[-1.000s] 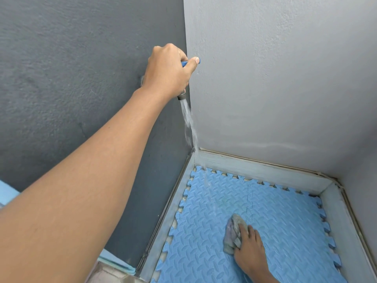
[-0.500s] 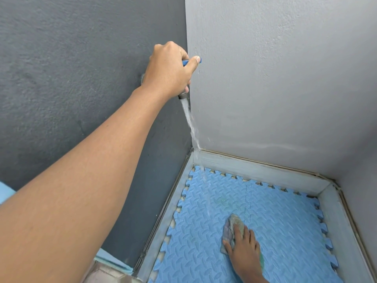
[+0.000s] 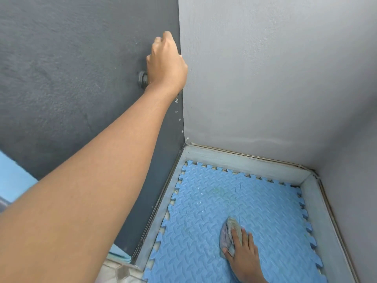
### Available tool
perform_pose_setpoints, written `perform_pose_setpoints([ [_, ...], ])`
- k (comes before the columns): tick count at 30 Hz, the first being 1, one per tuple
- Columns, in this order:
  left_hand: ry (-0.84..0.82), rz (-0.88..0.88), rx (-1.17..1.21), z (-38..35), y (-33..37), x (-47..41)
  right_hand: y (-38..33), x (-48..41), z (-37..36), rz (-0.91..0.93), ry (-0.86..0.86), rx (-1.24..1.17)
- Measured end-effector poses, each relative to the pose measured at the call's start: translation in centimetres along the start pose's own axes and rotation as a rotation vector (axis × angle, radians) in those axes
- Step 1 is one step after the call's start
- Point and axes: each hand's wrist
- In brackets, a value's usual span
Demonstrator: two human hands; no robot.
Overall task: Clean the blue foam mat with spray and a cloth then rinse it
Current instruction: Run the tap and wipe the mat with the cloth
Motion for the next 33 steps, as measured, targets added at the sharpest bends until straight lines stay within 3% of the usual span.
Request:
perform_pose_setpoints([
  [5,0.026,0.066,0.061,-0.1,0.3,0.6,0.6,1.9,0.9,-0.035,-0.094,-0.046],
  [8,0.268,-0.130,0.152,-0.8,-1.4,3.7,0.9,0.8,1.0,-0.054,-0.025,-0.108],
  [10,0.285,-0.331,0.259,-1.1,-2.9,9.9,1.1,-0.3,0.7,-0.094,0.050,-0.131],
  [11,0.173,-0.421,0.321,-1.3,-4.1,14.0,1.0,-1.1,0.4,-0.123,0.091,-0.111],
  [13,-0.225,-0.486,0.321,-2.0,-8.7,23.5,0.1,-2.9,-0.1,-0.191,0.147,-0.076],
  [16,-0.827,-0.292,0.007,-2.5,-18.7,35.4,-3.4,-4.5,-1.6,-0.201,0.179,-0.109],
  [18,-1.029,-0.177,-0.176,-1.6,-24.3,40.1,-6.1,-3.8,-2.4,-0.016,0.181,-0.117],
  [20,-1.130,-0.171,-0.260,-0.4,-27.0,43.4,-8.2,-0.9,-3.5,0.240,0.156,-0.132],
  [23,-1.089,-0.212,-0.202,-0.3,-29.1,47.5,-7.9,5.6,-5.2,0.606,0.063,-0.132],
  [27,-1.014,-0.402,-0.223,-1.4,-31.3,50.1,1.4,6.9,-3.2,1.098,0.000,0.081],
  [29,-0.983,-0.452,-0.223,-1.6,-31.6,49.8,6.5,4.0,-1.0,1.047,0.033,0.169],
  [33,-1.030,-0.405,-0.190,-1.3,-31.7,50.0,10.6,-0.7,2.1,0.421,0.095,0.113],
])
Point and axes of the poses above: each hand's wrist, its own x-axis away from the middle knuckle, its own z-axis out of the back of the hand, y = z × x, and after that the axes turned 15 degrees about y, right-handed
